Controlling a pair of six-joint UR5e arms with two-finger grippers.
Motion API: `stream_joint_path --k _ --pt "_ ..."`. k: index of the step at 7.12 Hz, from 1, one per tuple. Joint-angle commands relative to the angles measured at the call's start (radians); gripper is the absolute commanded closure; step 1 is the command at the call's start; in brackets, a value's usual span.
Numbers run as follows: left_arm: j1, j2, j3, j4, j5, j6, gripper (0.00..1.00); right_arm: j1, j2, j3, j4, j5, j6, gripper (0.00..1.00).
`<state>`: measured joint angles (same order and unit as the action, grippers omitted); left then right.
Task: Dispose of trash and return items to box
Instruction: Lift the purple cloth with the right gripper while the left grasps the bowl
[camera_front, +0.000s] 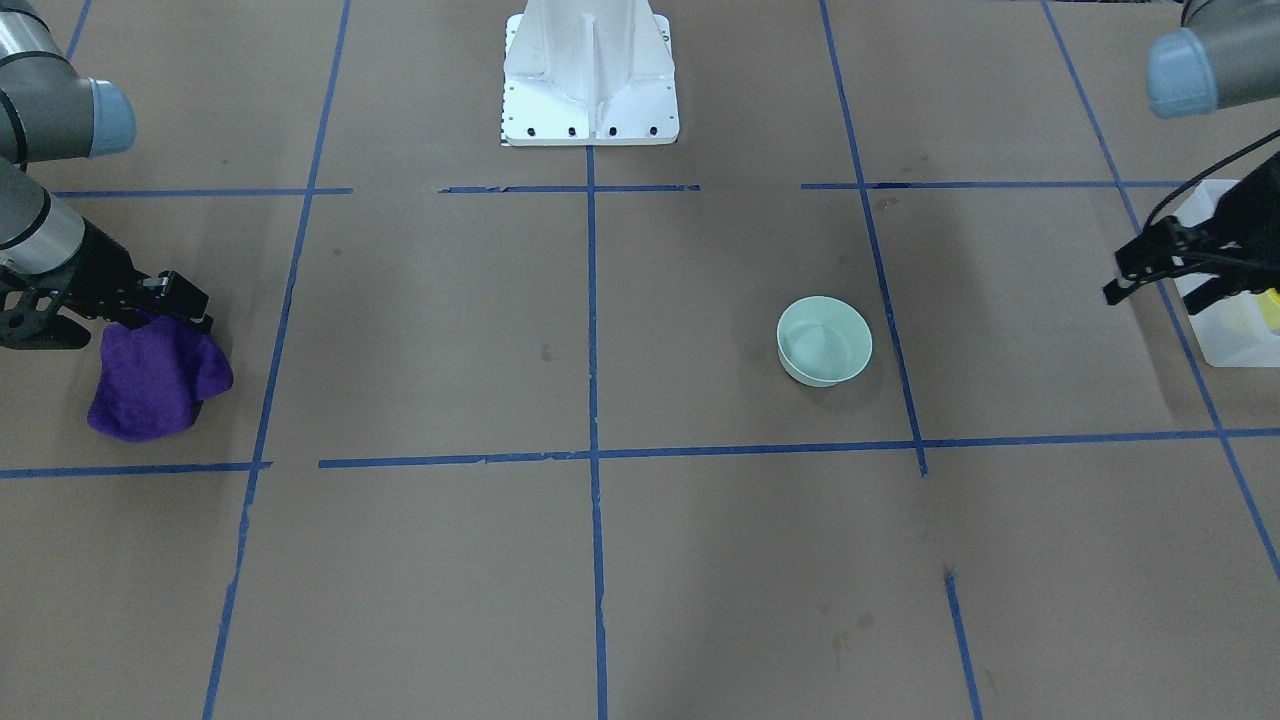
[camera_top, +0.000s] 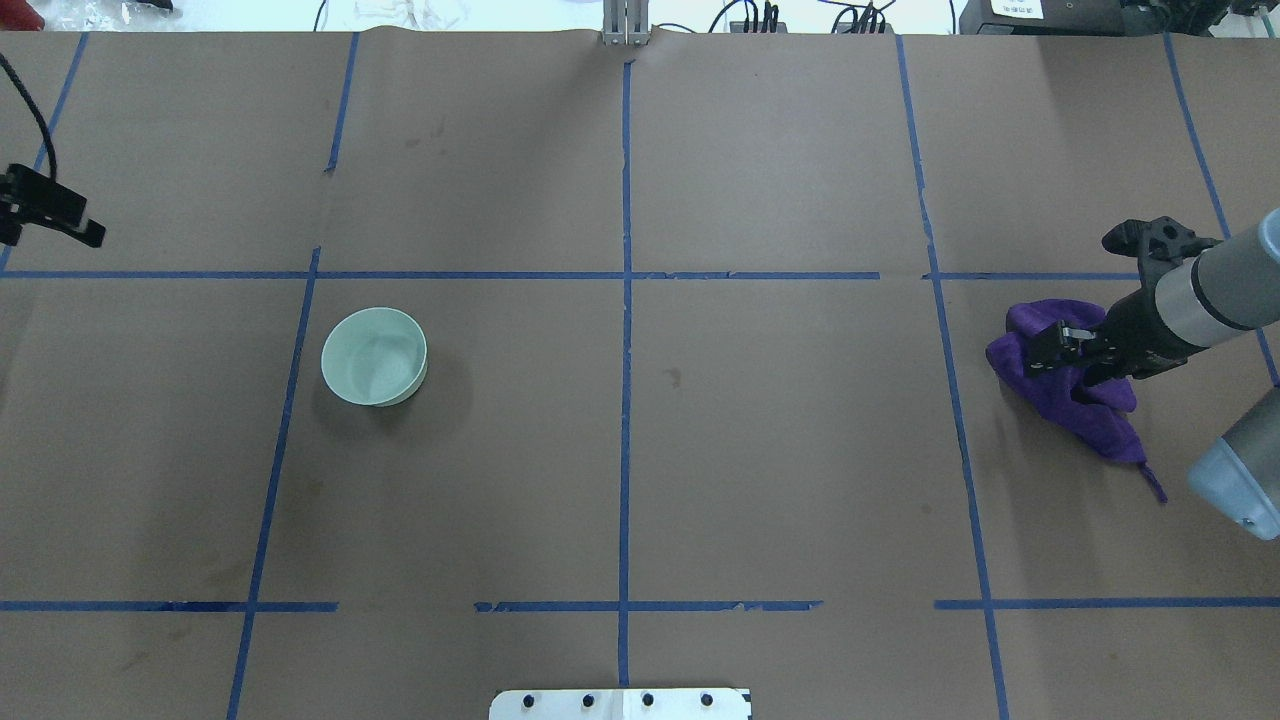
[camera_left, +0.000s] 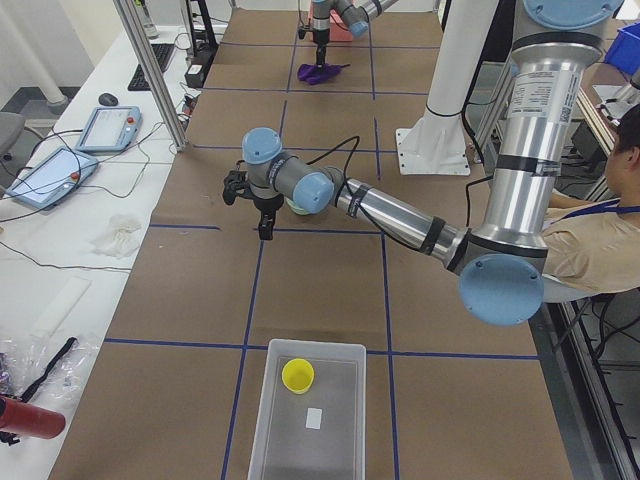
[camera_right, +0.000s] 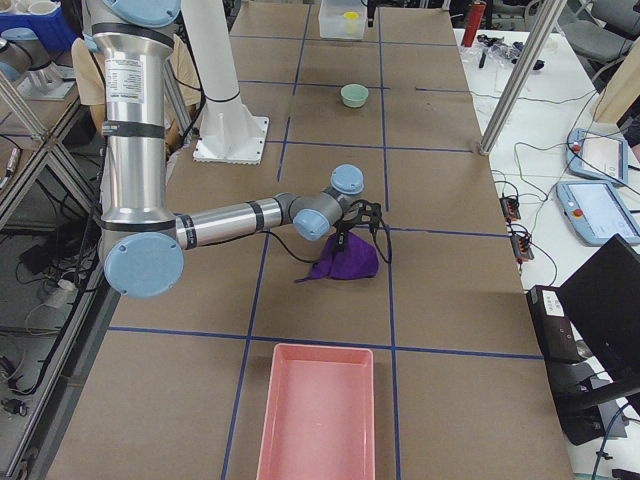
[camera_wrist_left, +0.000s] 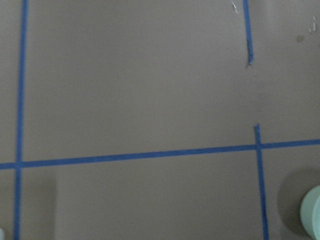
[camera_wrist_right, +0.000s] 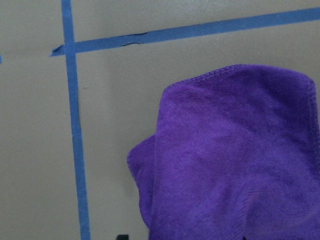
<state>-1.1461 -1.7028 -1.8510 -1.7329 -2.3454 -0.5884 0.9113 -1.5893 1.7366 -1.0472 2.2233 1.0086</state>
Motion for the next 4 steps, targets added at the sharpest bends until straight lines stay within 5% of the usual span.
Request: stream_joint_path --k 1,4 --pt "0.231 -0.001 -0.002 -0.136 0.154 -0.307 0.02 0.011 -0.004 0.014 0.001 -0.008 0.005 1.0" --pt "0.351 -0.04 0.115 -0.325 0.216 -0.468 0.02 0.255 -0.026 0.108 -0.013 0.115 -0.008 1.0"
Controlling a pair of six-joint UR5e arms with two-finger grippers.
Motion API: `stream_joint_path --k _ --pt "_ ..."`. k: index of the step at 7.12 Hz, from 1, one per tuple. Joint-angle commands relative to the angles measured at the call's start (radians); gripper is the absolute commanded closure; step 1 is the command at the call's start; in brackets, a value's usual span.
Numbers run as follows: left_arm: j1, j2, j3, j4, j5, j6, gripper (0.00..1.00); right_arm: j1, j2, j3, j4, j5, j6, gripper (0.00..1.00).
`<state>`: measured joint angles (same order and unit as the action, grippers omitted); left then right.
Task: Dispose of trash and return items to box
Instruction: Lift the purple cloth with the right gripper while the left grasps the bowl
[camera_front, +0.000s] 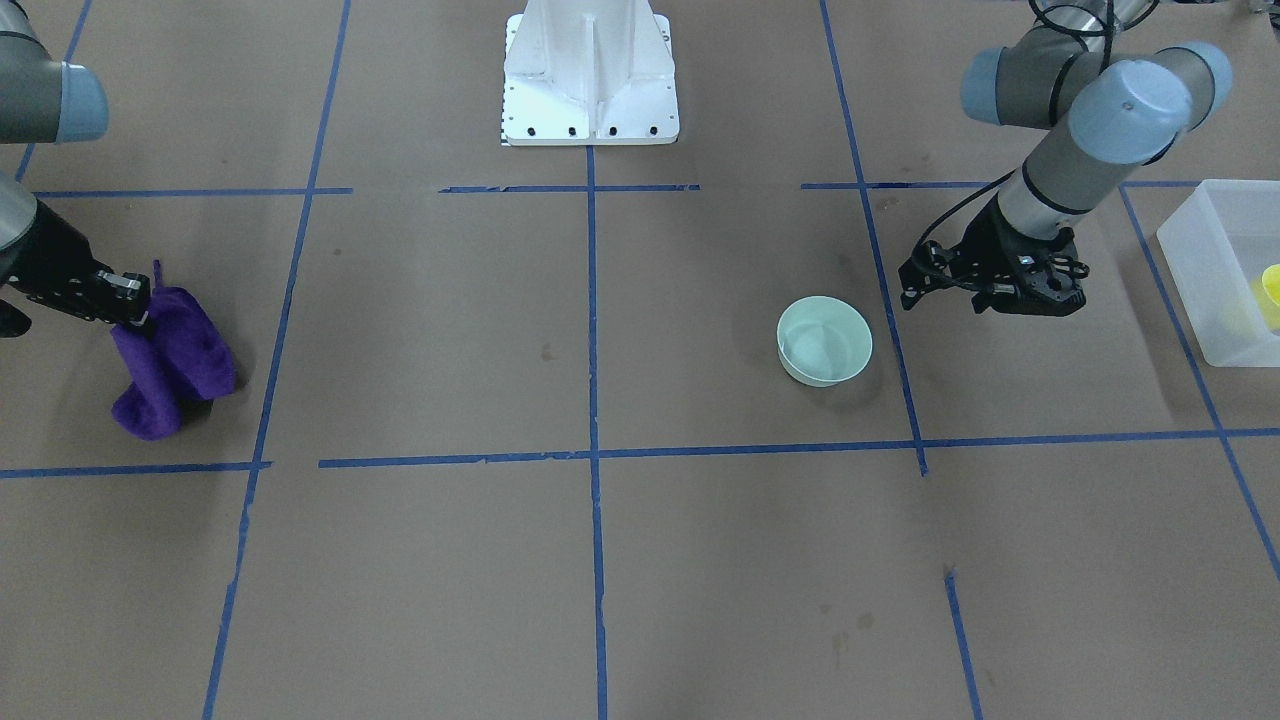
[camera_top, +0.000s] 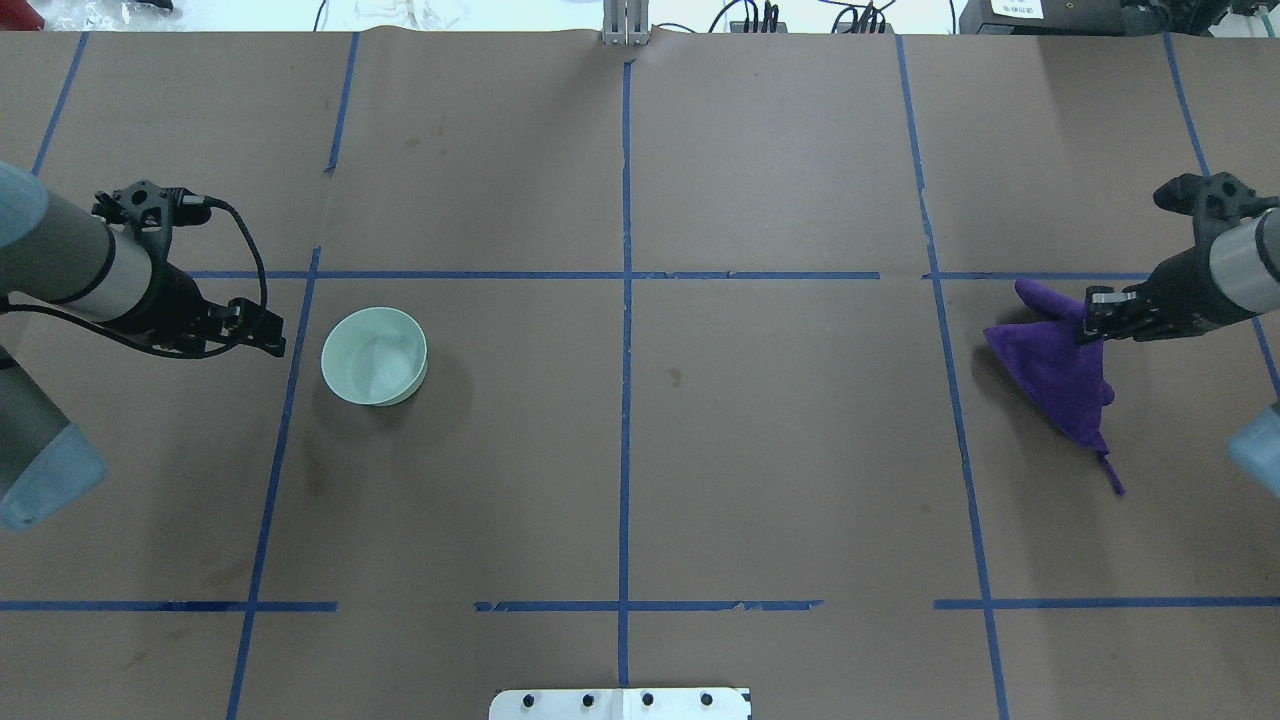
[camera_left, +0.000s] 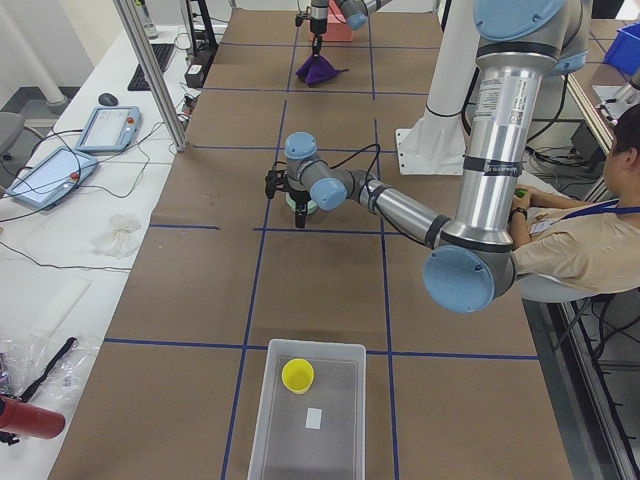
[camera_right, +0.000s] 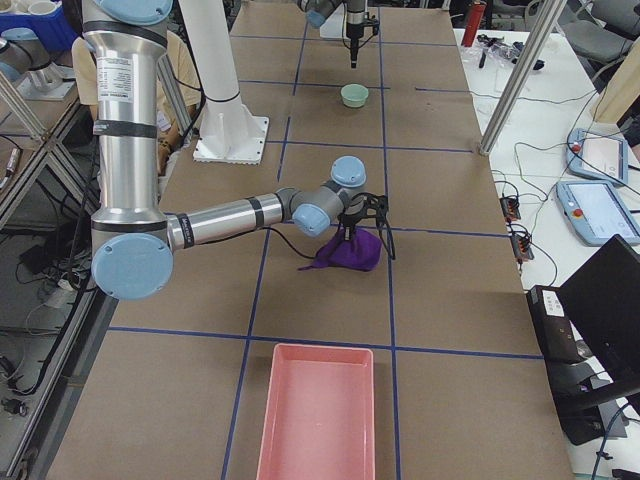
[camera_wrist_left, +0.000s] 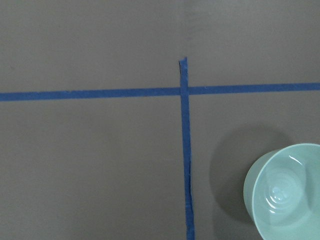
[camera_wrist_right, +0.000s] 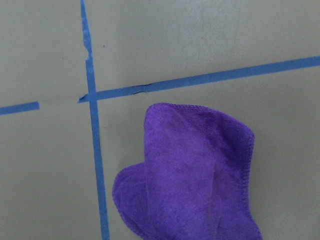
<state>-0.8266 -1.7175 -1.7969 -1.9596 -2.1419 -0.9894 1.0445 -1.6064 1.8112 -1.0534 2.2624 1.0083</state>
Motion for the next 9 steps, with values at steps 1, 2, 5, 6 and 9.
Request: stream_joint_path --k 1,2,5,6,9 --pt "0.047 -0.057 0.104 -0.129 0.014 -0.089 0.02 0.252 -0.01 0.057 -0.01 0.138 -0.013 1.0" --pt "0.06 -0.091 0.129 -0.13 0.014 -0.113 0.02 0.331 -0.007 0.059 -0.01 0.172 -0.016 1.0" --pt "0.127 -0.126 0.171 -0.127 0.083 -0.147 0.7 0.517 -0.049 0.056 -0.086 0.193 -0.274 1.0" --pt "0.129 -0.125 0.171 -0.125 0.085 -0.147 1.0 0.566 -0.056 0.057 -0.141 0.193 -0.383 1.0" --pt "0.115 -0.114 0.137 -0.124 0.088 -0.143 1.0 0.636 -0.139 0.057 -0.168 0.183 -0.576 1.0"
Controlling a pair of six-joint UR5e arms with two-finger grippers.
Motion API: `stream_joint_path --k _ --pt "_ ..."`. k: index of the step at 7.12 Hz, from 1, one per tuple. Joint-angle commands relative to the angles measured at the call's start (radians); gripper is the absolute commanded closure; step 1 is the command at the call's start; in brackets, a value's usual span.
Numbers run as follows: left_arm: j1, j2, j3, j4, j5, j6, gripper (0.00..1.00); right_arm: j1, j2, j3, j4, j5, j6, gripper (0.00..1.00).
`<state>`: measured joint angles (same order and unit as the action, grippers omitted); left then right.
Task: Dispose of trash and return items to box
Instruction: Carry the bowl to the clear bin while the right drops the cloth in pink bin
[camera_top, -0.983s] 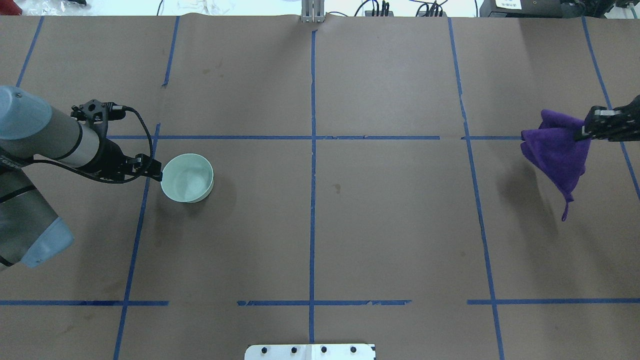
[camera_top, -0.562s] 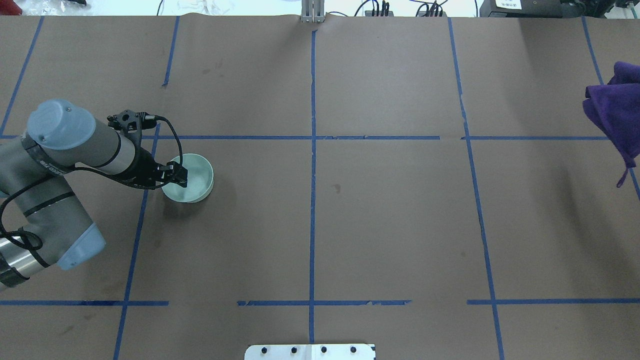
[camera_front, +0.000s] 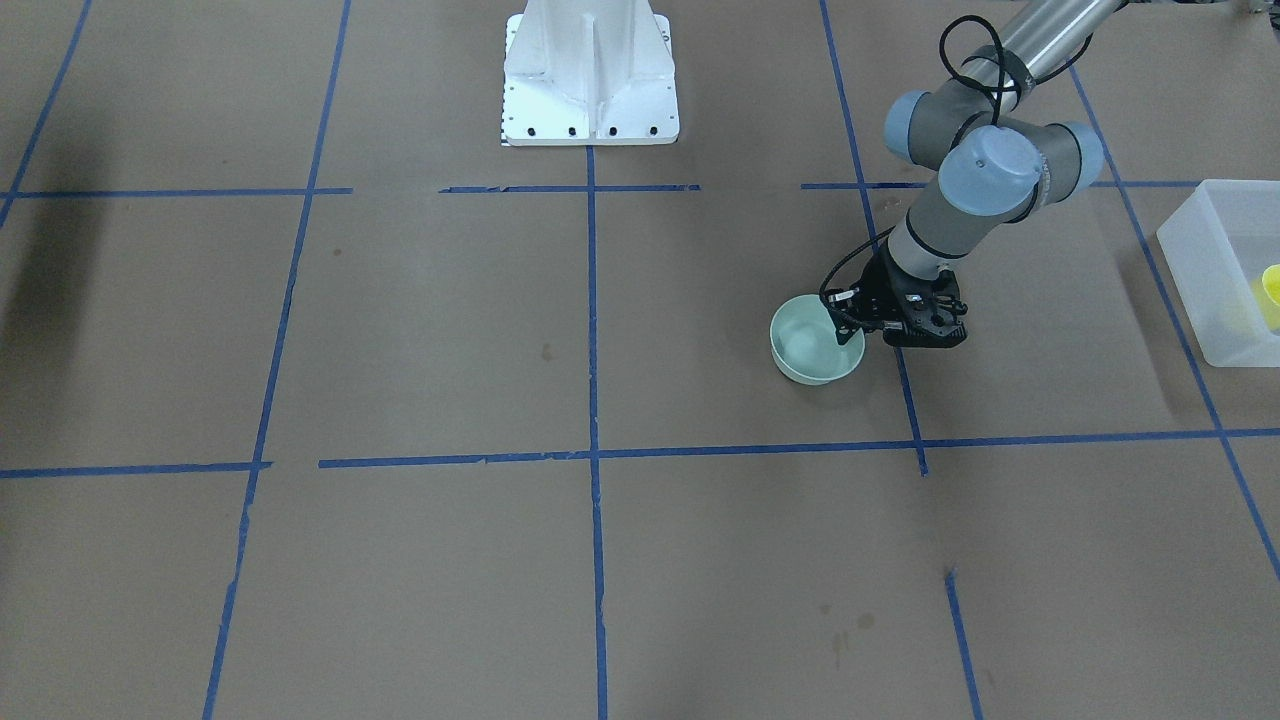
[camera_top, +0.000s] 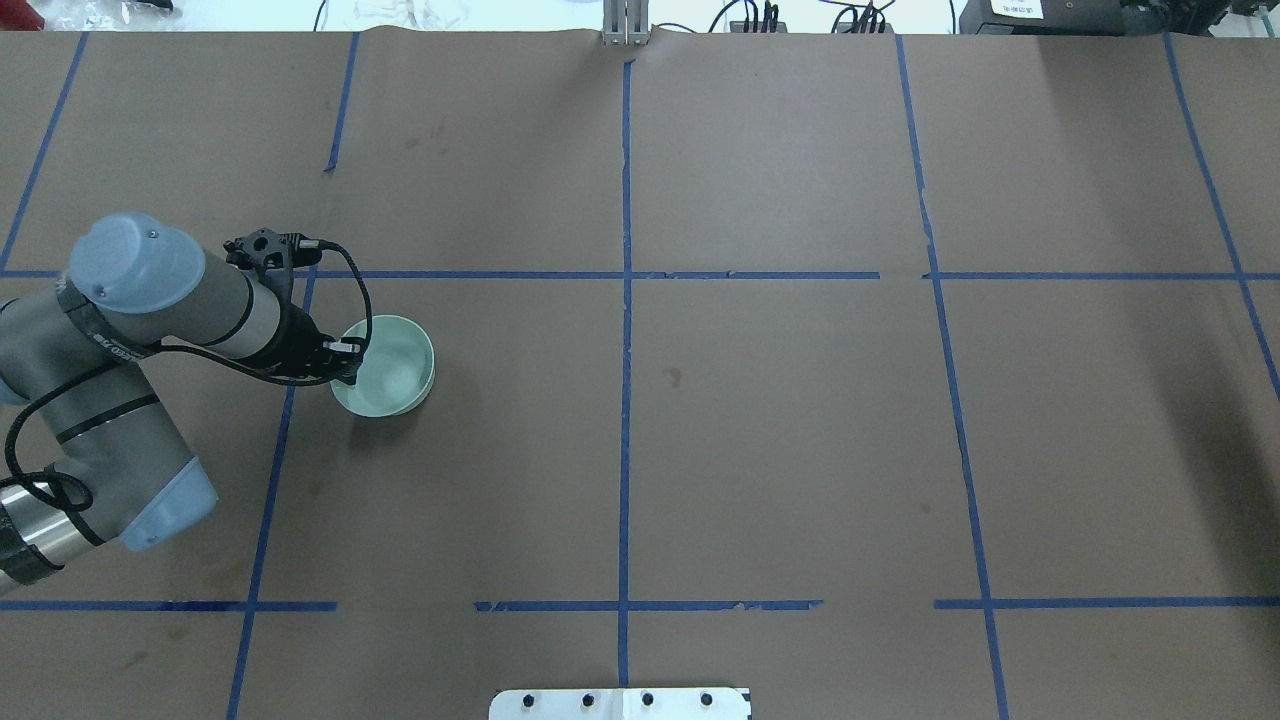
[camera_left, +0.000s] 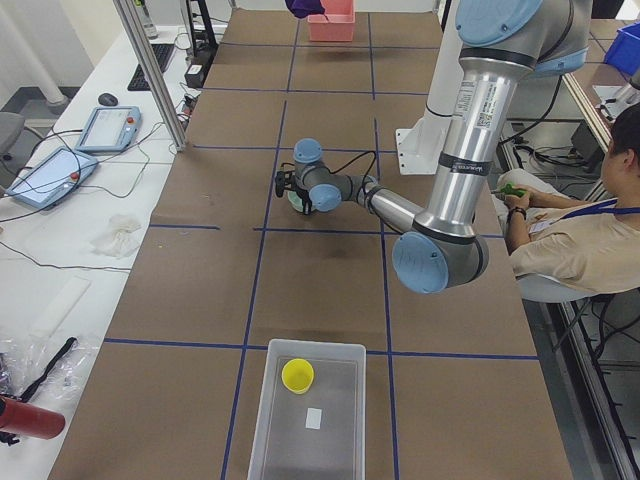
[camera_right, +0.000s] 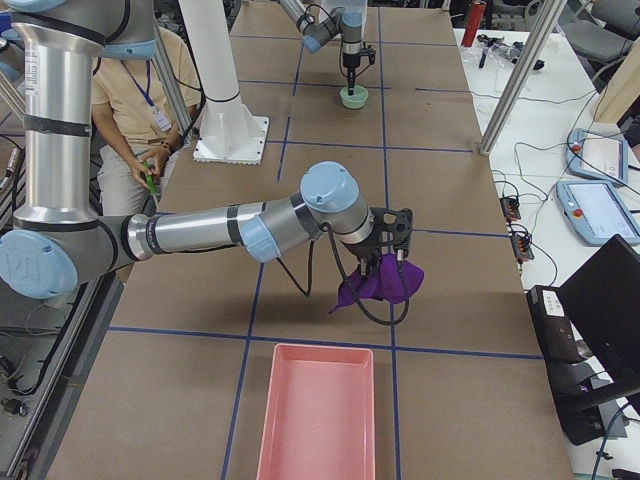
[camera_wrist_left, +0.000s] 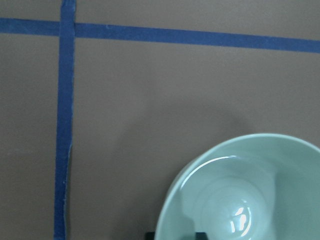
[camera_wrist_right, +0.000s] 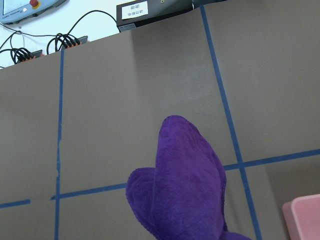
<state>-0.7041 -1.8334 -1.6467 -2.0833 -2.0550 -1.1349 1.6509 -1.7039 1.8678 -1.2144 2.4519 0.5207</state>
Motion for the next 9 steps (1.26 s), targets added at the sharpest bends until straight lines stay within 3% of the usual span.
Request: stream_joint_path --k 1,3,5,7,8,9 --pt "-0.049 0.002 -0.06 0.026 -0.001 0.015 1.0 0.061 -0.112 -0.001 -0.007 -0.036 -0.205 1.0" --pt "-0.147 -0.024 -0.125 0.177 -0.01 0.186 1.0 0.102 -0.25 -0.027 -0.017 -0.195 -0.492 1.0" --pt "-0.306 -0.032 -0.165 0.293 -0.013 0.405 1.0 0.182 -0.232 -0.166 -0.059 -0.212 -0.718 1.0" --pt "-0.487 -0.02 -0.173 0.376 -0.011 0.725 1.0 0.182 -0.176 -0.264 -0.053 -0.217 -0.722 1.0" --pt "-0.546 -0.001 -0.17 0.394 -0.01 0.874 1.0 0.181 -0.148 -0.3 -0.051 -0.215 -0.714 0.45" --pt "-0.657 0.058 -0.159 0.394 -0.013 1.056 1.0 0.176 -0.123 -0.312 -0.053 -0.211 -0.667 0.12"
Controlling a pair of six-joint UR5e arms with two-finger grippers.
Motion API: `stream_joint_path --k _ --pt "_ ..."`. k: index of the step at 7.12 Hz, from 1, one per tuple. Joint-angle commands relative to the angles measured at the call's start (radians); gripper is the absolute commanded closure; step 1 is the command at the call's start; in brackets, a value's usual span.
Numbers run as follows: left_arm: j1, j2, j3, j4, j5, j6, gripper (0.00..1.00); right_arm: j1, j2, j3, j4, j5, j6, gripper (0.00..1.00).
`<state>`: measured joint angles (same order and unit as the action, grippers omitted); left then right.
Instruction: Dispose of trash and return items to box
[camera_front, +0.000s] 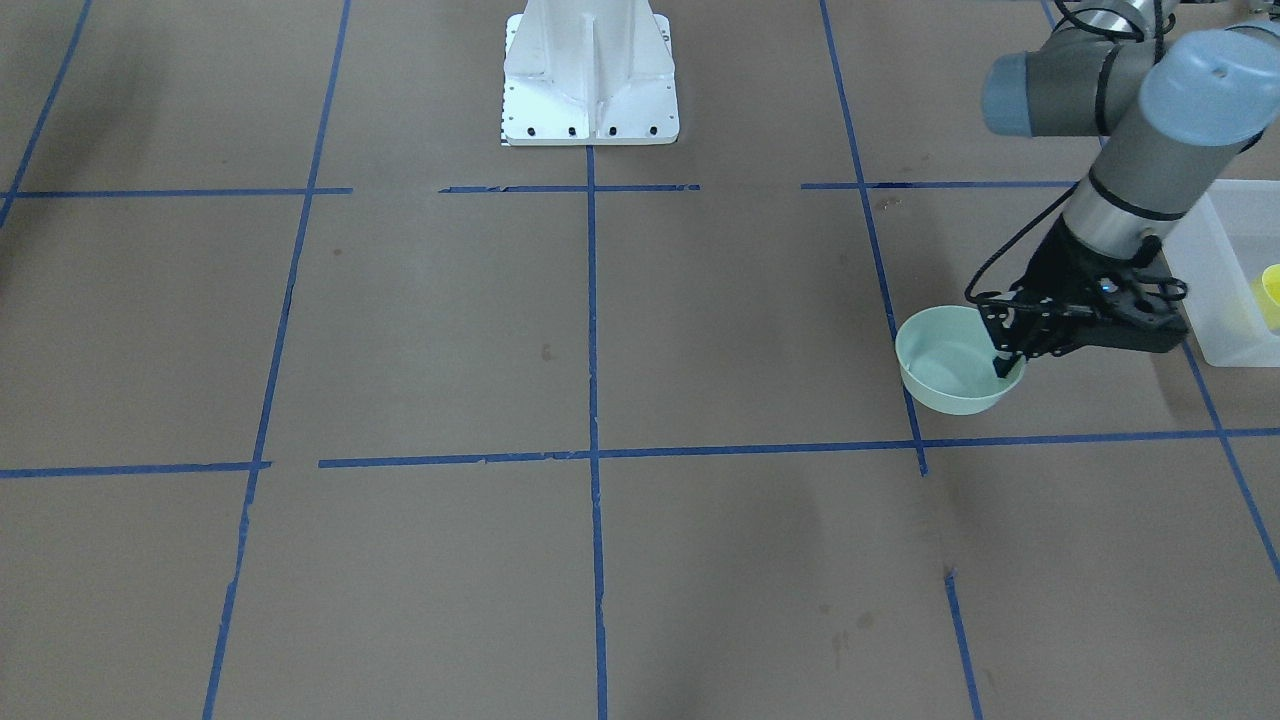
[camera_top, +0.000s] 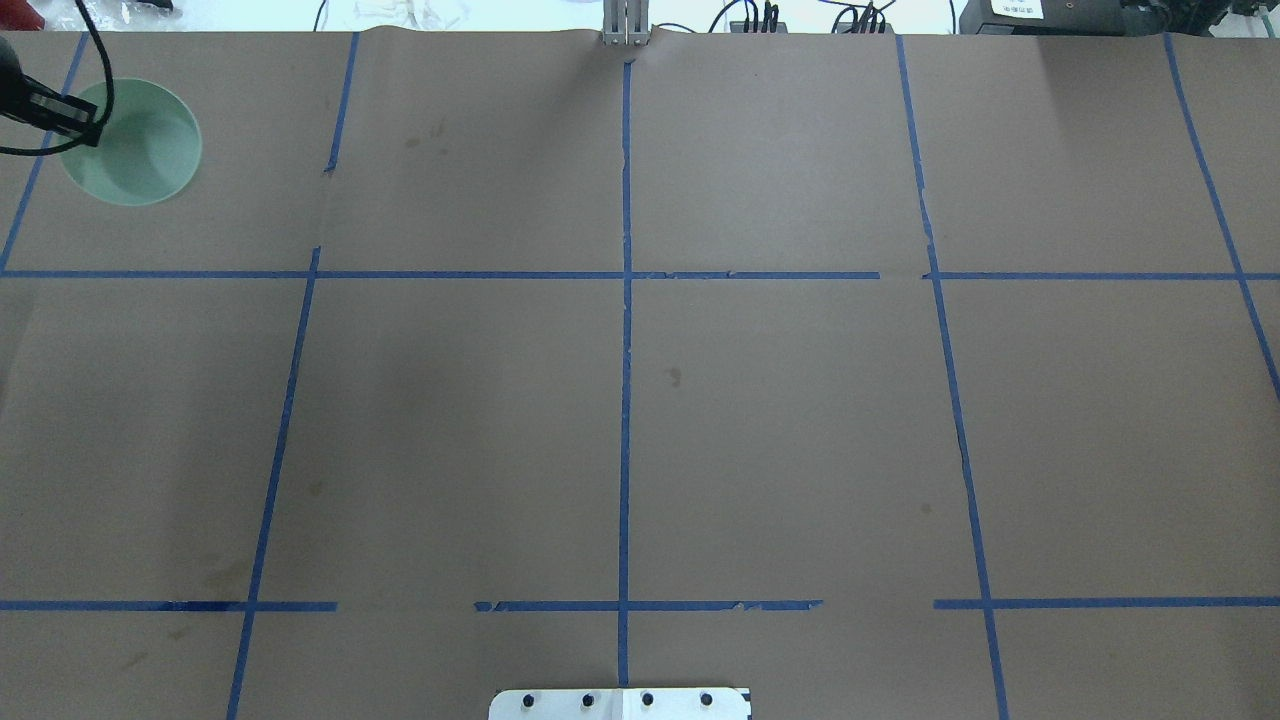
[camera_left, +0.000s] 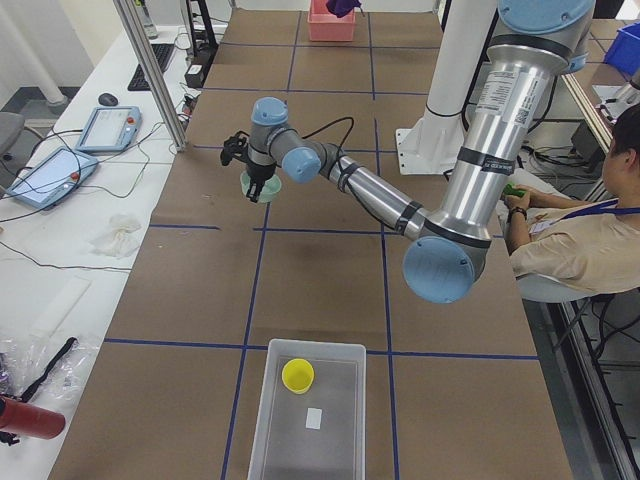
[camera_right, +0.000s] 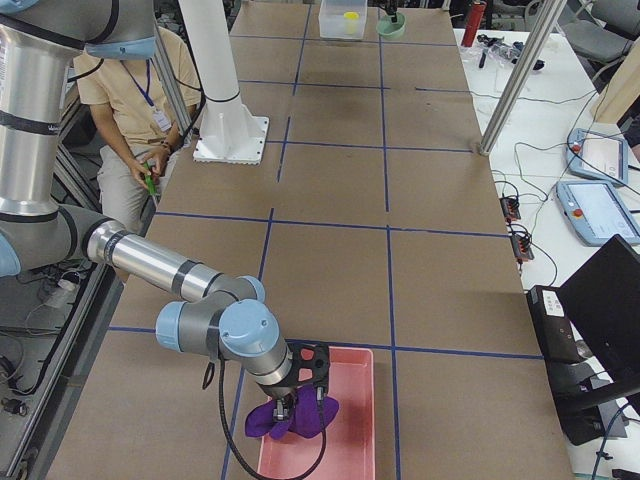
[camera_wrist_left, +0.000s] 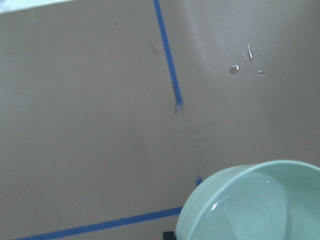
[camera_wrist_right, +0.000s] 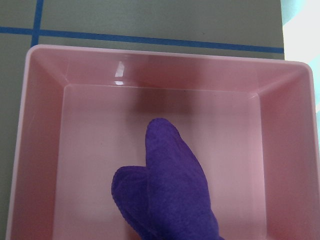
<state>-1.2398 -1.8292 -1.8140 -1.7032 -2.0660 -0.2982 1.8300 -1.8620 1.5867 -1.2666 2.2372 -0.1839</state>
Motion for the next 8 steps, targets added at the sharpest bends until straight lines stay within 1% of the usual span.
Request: stream_joint_path --k 1,2,3,4,5,6,7,8 --pt "-0.22 0.094 0.043 0.013 -0.005 0.384 1.0 -0.009 0.038 -0.031 0.006 0.012 0.078 0.0" --pt "-0.327 0.119 0.126 0.005 -0.005 0.563 1.0 -0.015 0.068 -0.024 0.004 0.028 0.083 0.0" --pt "-0.401 0.131 0.212 -0.003 -0.005 0.717 1.0 -0.021 0.104 -0.022 0.003 0.085 0.09 0.0" --pt "-0.458 0.177 0.269 -0.031 -0.005 0.82 1.0 -0.034 0.142 -0.013 0.001 0.132 0.107 0.0" --pt "-0.493 0.264 0.295 -0.1 -0.003 0.874 1.0 -0.061 0.17 0.021 0.001 0.151 0.157 0.0" --pt "-0.503 0.337 0.3 -0.136 -0.005 0.877 1.0 -0.115 0.175 0.091 -0.002 0.16 0.257 0.0" --pt "-0.503 0.378 0.329 -0.136 -0.009 0.869 1.0 -0.162 0.182 0.154 -0.002 0.162 0.385 0.0" --pt "-0.501 0.37 0.422 -0.138 -0.072 0.861 1.0 -0.173 0.182 0.163 -0.002 0.163 0.409 0.0"
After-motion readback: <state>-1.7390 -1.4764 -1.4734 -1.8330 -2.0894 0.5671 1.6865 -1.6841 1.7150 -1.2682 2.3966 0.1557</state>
